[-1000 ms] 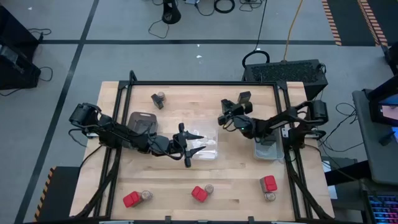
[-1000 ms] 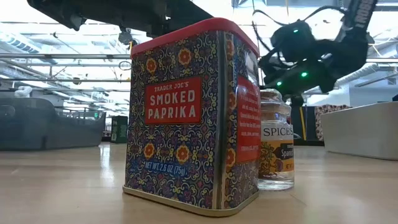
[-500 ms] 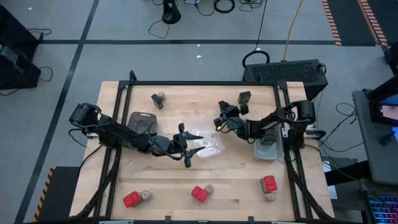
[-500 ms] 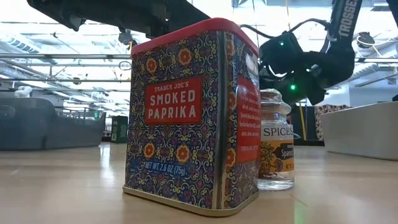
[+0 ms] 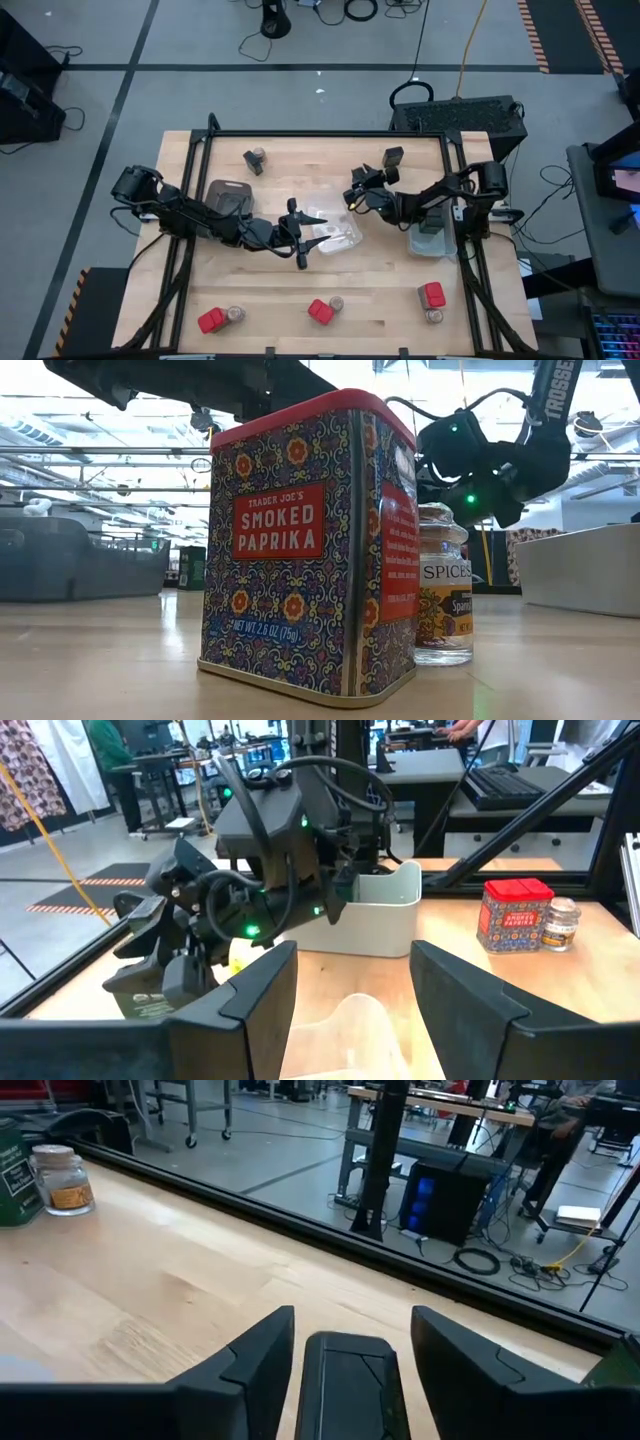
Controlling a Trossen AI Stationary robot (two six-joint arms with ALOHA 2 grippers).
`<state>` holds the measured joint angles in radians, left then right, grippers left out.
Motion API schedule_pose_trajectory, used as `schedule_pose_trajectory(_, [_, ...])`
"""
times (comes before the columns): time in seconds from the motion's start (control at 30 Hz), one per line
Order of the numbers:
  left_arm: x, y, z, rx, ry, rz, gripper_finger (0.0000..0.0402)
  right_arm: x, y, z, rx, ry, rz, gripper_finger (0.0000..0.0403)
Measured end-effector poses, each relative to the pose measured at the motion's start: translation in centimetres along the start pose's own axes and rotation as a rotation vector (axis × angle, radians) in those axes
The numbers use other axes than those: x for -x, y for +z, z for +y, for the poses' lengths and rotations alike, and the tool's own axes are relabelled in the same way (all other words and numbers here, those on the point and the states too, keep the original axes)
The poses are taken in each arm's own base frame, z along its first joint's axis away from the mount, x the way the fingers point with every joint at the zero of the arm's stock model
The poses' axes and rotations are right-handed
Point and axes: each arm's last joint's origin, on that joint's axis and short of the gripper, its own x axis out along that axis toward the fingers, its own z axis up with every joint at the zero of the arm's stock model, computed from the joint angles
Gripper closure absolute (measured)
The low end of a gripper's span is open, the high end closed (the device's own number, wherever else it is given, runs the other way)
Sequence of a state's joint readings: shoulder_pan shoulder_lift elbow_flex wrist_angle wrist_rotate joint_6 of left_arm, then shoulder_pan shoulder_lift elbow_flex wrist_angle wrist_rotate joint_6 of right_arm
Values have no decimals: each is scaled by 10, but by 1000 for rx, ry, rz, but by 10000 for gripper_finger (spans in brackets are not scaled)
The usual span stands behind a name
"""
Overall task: Sort spices by type
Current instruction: Put the black seasoning can into the gray bin
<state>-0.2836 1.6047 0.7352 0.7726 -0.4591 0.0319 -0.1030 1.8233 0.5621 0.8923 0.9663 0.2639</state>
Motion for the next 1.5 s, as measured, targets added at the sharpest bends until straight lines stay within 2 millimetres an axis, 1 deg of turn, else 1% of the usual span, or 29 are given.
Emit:
schedule_pose_trajectory(0.13, [0,-1,0,-2,0,4,200,8,13,2,10,29,-22,210])
schedule_pose_trajectory(0.23, [0,0,0,-2,0,4,200,19,31,0,9,51,-45,209])
schedule_pose_trajectory(0.3, [0,-1,0,-2,-1,5,200,25,44,-4,0,61,-50,209])
schedule_pose_trajectory(0.37, [0,-1,0,-2,-1,5,200,31,56,-9,-16,107,-40,209])
schedule_pose_trajectory(0.47, [0,0,0,-2,-1,4,200,33,72,-20,-58,185,24,209])
schedule_pose_trajectory(0.53, [0,0,0,-2,0,3,200,28,81,-26,-66,214,111,209])
schedule_pose_trajectory(0.7, [0,0,0,1,0,-1,200,9,109,-36,-63,265,379,209])
schedule_pose_trajectory(0.87, [0,-1,0,-3,-1,5,200,-10,140,-42,-81,312,564,209])
schedule_pose_trajectory(0.97, [0,-4,0,-17,-1,35,200,-21,149,-45,-89,327,657,209])
schedule_pose_trajectory(1.07, [0,-9,1,-40,0,84,200,-33,149,-45,-91,333,735,209])
schedule_pose_trajectory(1.17, [0,-13,2,-58,1,120,200,-44,143,-44,-89,330,804,209])
schedule_pose_trajectory(1.27, [-1,-15,4,-68,7,144,200,-53,132,-44,-80,325,863,209])
schedule_pose_trajectory(1.4, [-3,-21,10,-85,30,193,200,-58,125,-42,-43,328,880,209])
schedule_pose_trajectory(1.5, [-5,-23,16,-36,56,205,200,-59,122,-41,-26,332,886,209])
